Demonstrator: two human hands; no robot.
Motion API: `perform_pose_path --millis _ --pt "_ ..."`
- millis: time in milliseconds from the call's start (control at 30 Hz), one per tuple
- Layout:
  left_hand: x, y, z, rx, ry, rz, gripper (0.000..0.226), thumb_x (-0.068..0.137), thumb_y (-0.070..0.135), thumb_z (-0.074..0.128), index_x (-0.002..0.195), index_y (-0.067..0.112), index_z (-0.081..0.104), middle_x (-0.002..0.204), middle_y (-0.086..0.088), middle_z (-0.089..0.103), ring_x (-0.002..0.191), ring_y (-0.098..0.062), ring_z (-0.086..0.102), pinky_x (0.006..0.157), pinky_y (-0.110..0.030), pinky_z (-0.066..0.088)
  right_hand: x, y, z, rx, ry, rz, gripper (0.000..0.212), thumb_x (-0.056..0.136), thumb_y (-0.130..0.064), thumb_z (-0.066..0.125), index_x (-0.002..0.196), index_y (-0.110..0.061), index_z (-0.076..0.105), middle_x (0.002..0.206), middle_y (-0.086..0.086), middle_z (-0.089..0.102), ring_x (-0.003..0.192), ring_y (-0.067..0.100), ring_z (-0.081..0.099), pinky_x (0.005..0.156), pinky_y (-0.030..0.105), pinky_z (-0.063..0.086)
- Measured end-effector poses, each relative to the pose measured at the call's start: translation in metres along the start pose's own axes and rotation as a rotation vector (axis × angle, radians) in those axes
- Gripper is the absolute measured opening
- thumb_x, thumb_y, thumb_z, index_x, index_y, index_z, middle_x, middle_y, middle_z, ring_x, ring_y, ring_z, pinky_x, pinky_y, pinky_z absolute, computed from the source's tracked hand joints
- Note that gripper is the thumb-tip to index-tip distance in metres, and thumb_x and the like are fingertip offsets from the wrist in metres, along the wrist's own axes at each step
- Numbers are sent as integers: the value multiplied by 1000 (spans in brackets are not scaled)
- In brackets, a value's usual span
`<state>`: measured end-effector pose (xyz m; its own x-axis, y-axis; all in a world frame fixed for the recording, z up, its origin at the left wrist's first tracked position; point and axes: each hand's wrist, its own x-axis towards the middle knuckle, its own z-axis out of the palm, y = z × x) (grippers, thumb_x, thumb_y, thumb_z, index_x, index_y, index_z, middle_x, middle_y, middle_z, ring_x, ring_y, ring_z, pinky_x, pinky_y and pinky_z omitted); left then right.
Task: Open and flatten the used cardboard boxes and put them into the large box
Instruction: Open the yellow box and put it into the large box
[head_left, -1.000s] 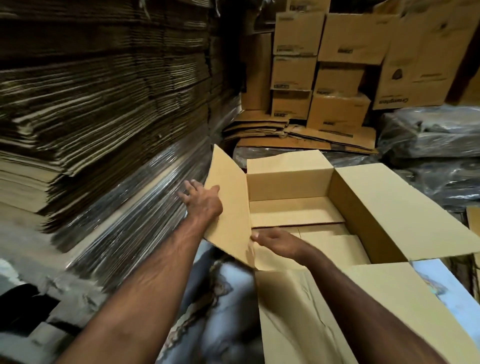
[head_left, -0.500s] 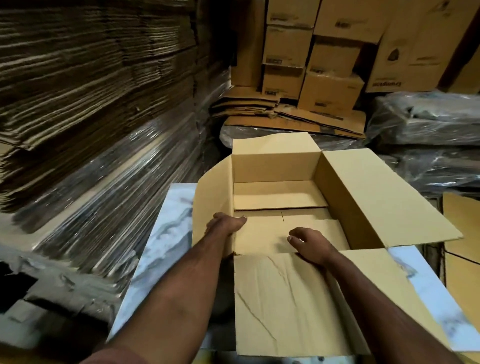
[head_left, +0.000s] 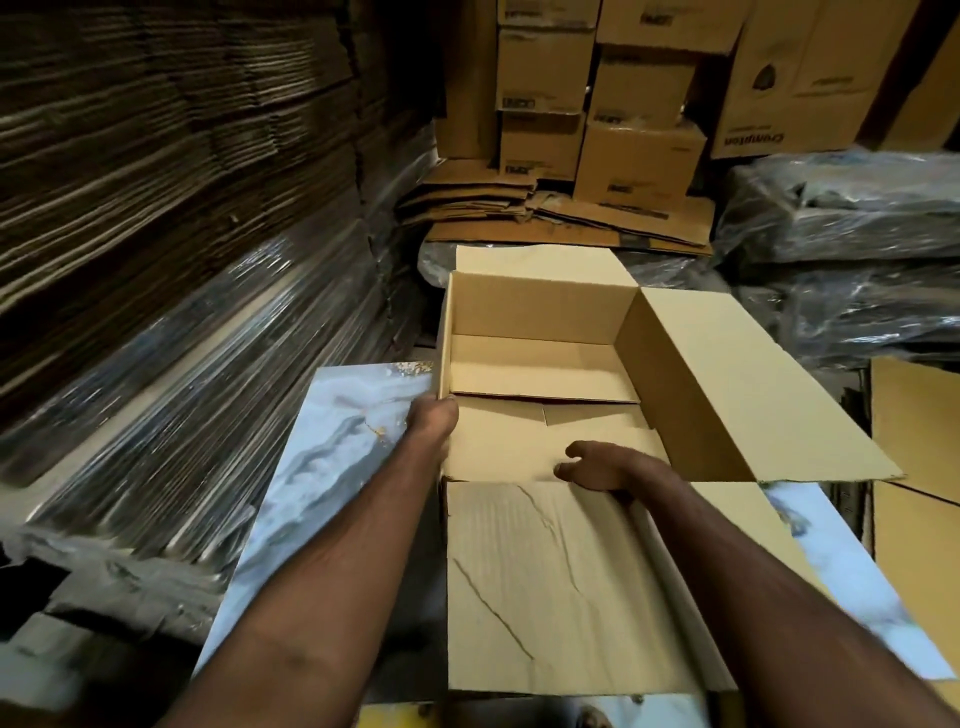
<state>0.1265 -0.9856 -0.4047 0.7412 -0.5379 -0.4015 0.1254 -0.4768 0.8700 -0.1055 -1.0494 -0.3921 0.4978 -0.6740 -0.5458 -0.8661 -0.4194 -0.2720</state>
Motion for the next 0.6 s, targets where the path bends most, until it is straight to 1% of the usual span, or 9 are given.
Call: perform_pose_path --millis 67,133,200,267,300,400,433,500,600 --pt "-13 11 1 -56 -9 20 31 86 11 60 115 6 68 105 -14 72 93 -32 69 87 -48 58 6 0 -12 -117 -72 61 73 99 -55 44 156 -14 23 162 8 25 148 29 27 118 42 26" --pt "-31 24 -1 -146 -40 69 26 89 6 60 114 6 69 99 -11 73 86 -28 69 82 -42 59 13 0 -21 -188 -95 102 85 95 -61 46 159 -19 8 165 10 12 150 33 20 119 47 23" --pt "-51 38 -5 -203 -80 133 25 93 3 58 116 4 67 96 -12 72 79 -25 67 72 -35 58 15 -4 -29 -194 -72 104 93 92 -66 47 159 -26 -5 166 13 -7 151 37 12 120 50 20" --pt "-65 48 -8 -252 -115 182 24 95 1 55 116 4 66 97 -14 70 75 -23 65 61 -27 57 16 -8 -37 -236 -43 89 98 90 -71 45 157 -28 -11 164 13 -17 151 39 5 119 52 17" --pt "-73 54 -9 -281 -130 213 25 95 -1 53 117 4 65 99 -15 70 74 -22 64 59 -25 56 21 -10 -39 -255 -47 97 99 88 -74 43 157 -28 -10 163 13 -19 151 40 3 119 53 16" --pt "-95 74 -11 -353 -186 283 27 96 0 54 120 5 65 103 -17 71 74 -20 66 67 -30 59 36 -9 -37 -237 -83 133 98 80 -78 39 158 -27 9 164 16 -7 149 45 9 114 56 22" --pt "-100 80 -12 -377 -206 296 28 97 1 54 122 7 64 104 -15 71 76 -20 67 69 -31 59 37 -9 -36 -241 -66 141 97 79 -79 35 158 -28 8 164 16 -10 150 45 5 115 60 20" --pt "-106 89 -13 -404 -242 302 31 98 5 55 129 8 61 110 -14 71 87 -22 70 79 -37 60 30 -14 -40 -241 3 149 92 88 -76 30 157 -29 -7 162 10 -21 151 41 -6 117 64 14" --pt "-110 100 -15 -418 -240 281 35 98 8 57 133 10 59 114 -14 71 102 -29 69 89 -48 57 25 -17 -57 -255 33 128 86 91 -71 29 156 -31 -11 163 7 -23 151 39 -5 117 66 13"
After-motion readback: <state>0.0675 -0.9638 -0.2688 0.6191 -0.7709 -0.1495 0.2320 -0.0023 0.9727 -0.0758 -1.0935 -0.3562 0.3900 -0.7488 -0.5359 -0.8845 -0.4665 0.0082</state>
